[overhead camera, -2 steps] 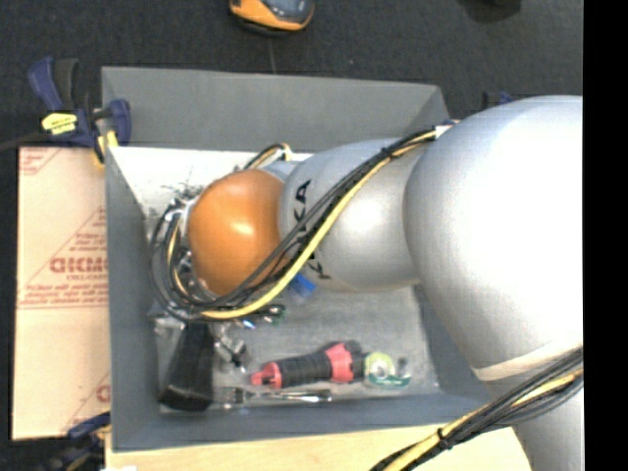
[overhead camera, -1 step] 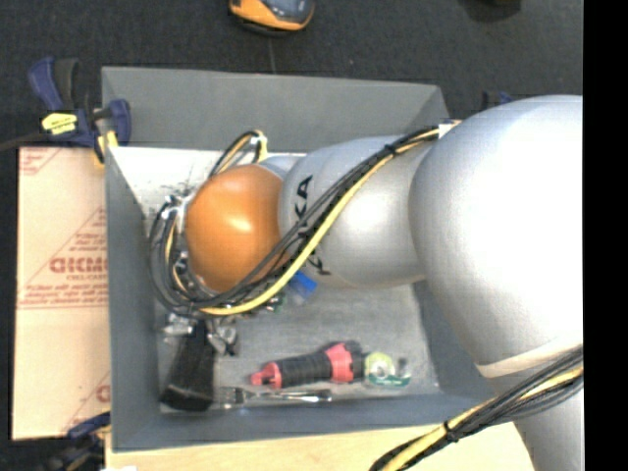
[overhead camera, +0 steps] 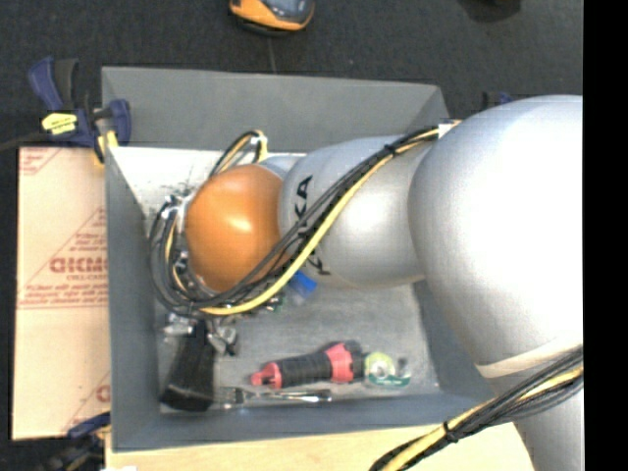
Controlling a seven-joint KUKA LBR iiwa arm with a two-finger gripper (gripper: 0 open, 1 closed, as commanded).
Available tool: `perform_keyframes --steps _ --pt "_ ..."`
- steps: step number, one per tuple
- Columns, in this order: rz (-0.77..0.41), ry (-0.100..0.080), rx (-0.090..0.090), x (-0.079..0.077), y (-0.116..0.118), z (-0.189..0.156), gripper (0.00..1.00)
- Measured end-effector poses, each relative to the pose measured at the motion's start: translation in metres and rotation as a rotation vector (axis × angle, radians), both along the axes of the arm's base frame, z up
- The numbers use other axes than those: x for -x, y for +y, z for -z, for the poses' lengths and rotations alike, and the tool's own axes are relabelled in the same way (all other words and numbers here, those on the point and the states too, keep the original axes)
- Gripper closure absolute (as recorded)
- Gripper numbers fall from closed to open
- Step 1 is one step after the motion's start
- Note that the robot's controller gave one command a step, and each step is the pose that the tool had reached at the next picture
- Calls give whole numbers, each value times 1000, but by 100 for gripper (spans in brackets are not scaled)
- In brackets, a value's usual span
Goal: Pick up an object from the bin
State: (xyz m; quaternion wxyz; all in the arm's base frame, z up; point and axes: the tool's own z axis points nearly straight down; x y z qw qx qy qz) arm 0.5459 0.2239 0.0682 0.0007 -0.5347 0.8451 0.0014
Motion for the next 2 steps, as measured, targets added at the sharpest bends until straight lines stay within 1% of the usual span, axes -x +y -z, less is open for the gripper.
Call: perform_keyframes --steps 1,2 --pt "2 6 4 2 -1 -39 100" --pt "5 7 4 2 -2 -67 100"
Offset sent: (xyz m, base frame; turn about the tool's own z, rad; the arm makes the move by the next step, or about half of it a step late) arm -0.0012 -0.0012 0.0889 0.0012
